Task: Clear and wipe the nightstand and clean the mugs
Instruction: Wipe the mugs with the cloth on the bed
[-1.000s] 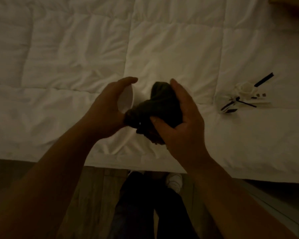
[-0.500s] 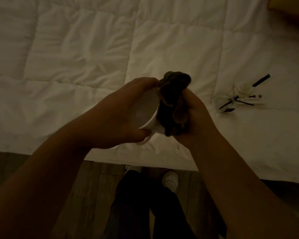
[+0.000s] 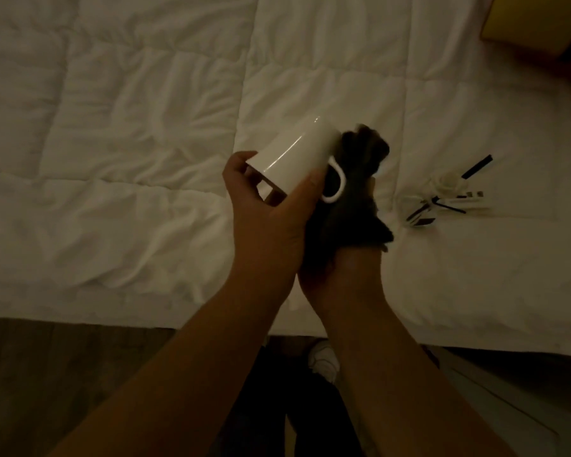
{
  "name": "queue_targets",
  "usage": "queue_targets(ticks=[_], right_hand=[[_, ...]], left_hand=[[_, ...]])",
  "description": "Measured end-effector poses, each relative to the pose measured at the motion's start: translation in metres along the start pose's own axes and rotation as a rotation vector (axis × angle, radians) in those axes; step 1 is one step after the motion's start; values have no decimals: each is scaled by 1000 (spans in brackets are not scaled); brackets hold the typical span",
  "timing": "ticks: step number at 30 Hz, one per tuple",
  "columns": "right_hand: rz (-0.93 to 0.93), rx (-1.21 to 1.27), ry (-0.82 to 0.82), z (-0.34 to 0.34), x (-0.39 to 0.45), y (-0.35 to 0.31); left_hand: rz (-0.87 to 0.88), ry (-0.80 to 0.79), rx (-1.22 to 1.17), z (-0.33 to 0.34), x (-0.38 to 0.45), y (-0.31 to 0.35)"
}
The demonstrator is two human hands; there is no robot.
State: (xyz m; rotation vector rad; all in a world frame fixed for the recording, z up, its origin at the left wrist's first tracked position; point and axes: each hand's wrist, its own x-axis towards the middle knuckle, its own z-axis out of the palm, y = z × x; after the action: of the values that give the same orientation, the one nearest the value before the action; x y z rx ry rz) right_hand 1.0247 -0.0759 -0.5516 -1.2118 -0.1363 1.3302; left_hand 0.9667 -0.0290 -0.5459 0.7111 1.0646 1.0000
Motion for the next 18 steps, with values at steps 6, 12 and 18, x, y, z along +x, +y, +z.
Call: queue_targets(ticks=[6, 12, 18], right_hand=[[-414, -170, 146, 6, 23, -32], [-312, -193, -14, -4, 58, -79], [280, 124, -236, -10, 56, -72]], left_hand=[[-116, -102, -11, -4, 11, 6], [-143, -393, 23, -29, 22, 23], [-98, -663, 9, -44, 27, 26]])
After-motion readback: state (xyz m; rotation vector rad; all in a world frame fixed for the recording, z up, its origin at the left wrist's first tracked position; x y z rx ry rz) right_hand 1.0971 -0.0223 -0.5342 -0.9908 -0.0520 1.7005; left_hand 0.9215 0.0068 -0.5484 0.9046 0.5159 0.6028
